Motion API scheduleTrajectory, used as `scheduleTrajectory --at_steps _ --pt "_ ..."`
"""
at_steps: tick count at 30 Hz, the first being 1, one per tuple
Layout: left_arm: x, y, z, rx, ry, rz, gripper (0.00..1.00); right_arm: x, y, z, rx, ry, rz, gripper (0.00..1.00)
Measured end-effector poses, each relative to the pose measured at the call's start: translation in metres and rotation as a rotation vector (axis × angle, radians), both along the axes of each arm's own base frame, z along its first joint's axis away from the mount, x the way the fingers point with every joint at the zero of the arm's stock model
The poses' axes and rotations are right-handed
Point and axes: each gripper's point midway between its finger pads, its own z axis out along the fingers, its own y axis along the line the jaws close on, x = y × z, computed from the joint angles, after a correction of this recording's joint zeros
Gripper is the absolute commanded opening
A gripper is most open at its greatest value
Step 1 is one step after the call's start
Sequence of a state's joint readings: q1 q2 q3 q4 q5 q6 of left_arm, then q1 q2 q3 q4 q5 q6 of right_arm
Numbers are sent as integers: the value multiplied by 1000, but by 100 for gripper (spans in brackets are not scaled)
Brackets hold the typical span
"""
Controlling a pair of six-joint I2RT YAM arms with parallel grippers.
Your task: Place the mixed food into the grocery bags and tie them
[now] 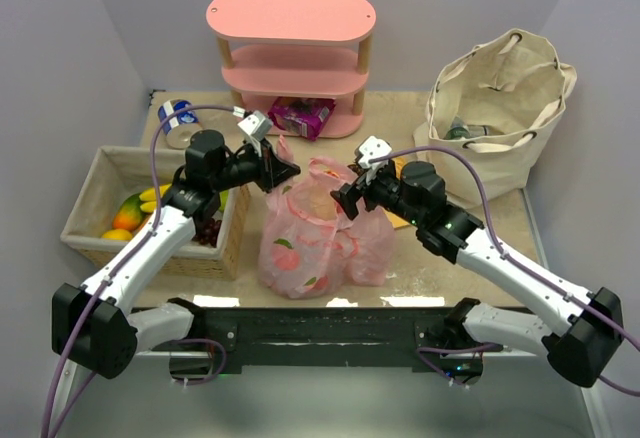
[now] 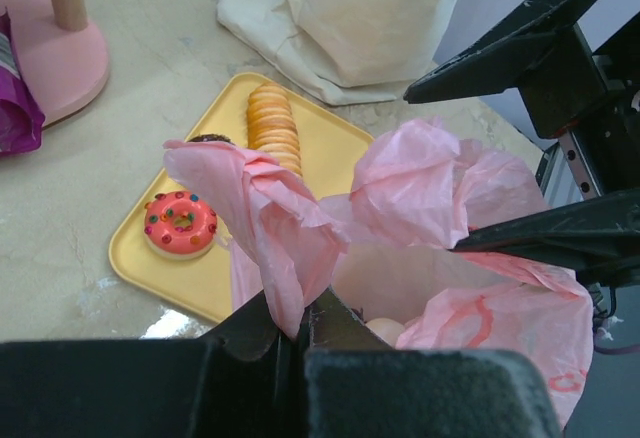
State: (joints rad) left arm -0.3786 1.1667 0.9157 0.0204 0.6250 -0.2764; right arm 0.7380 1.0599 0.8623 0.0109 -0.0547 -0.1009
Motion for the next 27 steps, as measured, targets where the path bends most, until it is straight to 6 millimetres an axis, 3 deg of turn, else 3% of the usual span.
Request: scheduleTrajectory --at_steps 10,12,14,17,27 --pt "-14 -9 -4 -2 -9 -115 0 1 21 -1 -2 -43 106 50" --pt "-14 -9 -7 7 -10 -127 0 2 24 -6 -13 -37 116 36" --pt "-15 -10 -9 12 -10 -135 0 1 27 -11 -18 -26 130 10" --pt "-14 -10 -13 24 -11 -140 0 -1 27 -8 -12 -29 136 0" --pt "-24 -23 -40 109 42 -211 0 -29 25 22 66 -51 222 0"
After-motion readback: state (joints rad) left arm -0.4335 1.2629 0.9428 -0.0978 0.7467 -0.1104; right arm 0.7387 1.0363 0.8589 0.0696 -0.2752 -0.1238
